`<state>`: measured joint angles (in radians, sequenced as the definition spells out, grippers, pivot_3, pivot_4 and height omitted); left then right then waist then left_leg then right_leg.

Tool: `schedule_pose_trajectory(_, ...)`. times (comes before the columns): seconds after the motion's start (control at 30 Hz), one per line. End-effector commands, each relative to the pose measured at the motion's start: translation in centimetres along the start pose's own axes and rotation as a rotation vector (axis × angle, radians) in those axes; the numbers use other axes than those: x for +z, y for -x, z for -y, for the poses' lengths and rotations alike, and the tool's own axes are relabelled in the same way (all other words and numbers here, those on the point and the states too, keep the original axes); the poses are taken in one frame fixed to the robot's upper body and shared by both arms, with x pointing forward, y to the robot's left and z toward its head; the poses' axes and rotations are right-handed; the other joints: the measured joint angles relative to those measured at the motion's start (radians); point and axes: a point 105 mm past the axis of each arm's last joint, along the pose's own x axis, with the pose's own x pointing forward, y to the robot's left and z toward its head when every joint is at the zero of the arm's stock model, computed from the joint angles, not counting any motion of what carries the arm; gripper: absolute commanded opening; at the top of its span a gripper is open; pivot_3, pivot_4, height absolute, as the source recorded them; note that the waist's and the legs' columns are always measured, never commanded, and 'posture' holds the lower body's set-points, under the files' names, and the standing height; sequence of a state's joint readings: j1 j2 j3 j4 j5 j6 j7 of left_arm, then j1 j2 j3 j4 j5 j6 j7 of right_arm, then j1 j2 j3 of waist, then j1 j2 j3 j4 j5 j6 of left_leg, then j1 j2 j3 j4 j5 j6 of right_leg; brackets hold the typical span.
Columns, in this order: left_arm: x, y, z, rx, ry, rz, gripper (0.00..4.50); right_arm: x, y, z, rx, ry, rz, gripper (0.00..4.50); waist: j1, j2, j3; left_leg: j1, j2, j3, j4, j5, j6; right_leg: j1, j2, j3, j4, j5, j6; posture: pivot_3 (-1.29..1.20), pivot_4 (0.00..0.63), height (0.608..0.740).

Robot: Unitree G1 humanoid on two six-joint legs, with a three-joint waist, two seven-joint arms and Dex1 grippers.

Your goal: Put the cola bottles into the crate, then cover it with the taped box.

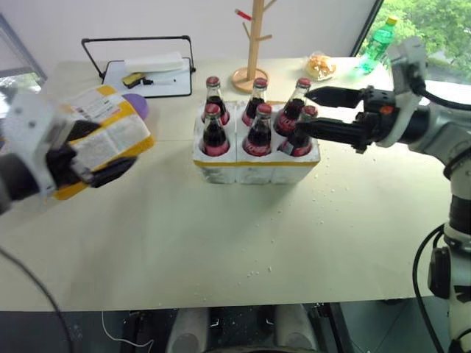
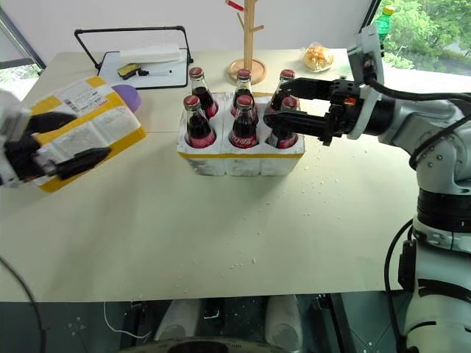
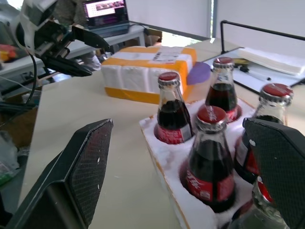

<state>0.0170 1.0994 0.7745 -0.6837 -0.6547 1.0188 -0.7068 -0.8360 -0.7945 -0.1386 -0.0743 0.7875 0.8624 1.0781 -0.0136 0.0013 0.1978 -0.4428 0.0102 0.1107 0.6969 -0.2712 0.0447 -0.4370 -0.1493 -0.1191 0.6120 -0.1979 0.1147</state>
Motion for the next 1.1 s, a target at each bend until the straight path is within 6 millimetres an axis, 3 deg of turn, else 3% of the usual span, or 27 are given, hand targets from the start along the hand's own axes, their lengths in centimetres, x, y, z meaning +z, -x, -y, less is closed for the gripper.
schedule_pose_trajectory(0.03, -0.5, 3.5, -1.8, 0.179, -0.146, -0.056, 4.5, 1.5, -0.1, -0.2, 0.048, 0.061, 0.032, 4.47, 0.001, 0.0, 0.0, 0.0, 0.0, 0.0, 0.0, 0.0, 0.0, -0.001, 0.0, 0.0, 0.0, 0.0, 0.0, 0.0, 0.15, 0.74)
schedule_pose_trajectory(0.2, -4.5, 6.6, -2.4, 0.283, -0.233, -0.228, 4.5, 1.4, -0.3, 0.3, 0.058, 0.068, 0.022, 4.47, 0.003, 0.0, 0.0, -0.001, 0.0, 0.001, -0.001, -0.002, -0.003, -0.003, -0.001, 0.0, 0.0, -0.001, -0.003, 0.0, 0.15, 0.74)
schedule_pose_trajectory(0.33, -6.7, 7.7, -2.4, 0.294, -0.276, -0.32, 4.5, 1.0, -0.2, 0.3, 0.057, 0.062, -0.002, 4.47, 0.004, 0.0, 0.0, -0.002, 0.001, 0.001, -0.001, -0.002, -0.004, -0.005, -0.001, 0.0, 0.0, -0.002, -0.005, 0.0, 0.15, 0.74)
schedule_pose_trajectory(0.47, -8.8, 8.3, -3.8, 0.338, -0.344, -0.41, 4.5, 0.8, -0.1, -0.1, 0.055, 0.062, -0.013, 4.47, 0.003, 0.0, 0.0, -0.002, 0.001, 0.001, -0.002, -0.003, -0.003, -0.006, -0.002, 0.0, 0.0, -0.002, -0.005, 0.0, 0.15, 0.74)
schedule_pose_trajectory(0.73, -13.4, 6.8, -7.2, 0.392, -0.549, -0.554, 4.5, 0.6, 0.4, -0.7, 0.021, 0.077, -0.017, 4.47, 0.004, 0.0, 0.0, -0.002, 0.001, 0.001, -0.003, -0.006, 0.002, -0.007, -0.002, 0.0, 0.0, -0.001, -0.006, 0.0, 0.15, 0.74)
schedule_pose_trajectory(0.93, -17.2, 4.1, -9.4, 0.381, -0.702, -0.612, 4.5, 0.8, 1.1, -1.4, -0.003, 0.087, -0.02, 4.47, 0.005, 0.0, 0.0, -0.003, 0.001, 0.002, -0.005, -0.007, 0.003, -0.013, -0.004, 0.0, 0.0, 0.0, -0.006, 0.0, 0.15, 0.74)
schedule_pose_trajectory(1.1, -18.8, 2.4, -11.1, 0.403, -0.765, -0.622, 4.5, 1.3, 2.2, -2.2, -0.028, 0.101, -0.028, 4.47, 0.002, -0.001, -0.001, -0.004, 0.001, 0.006, -0.008, -0.006, 0.003, -0.017, -0.005, 0.0, 0.0, 0.002, -0.005, 0.0, 0.15, 0.74)
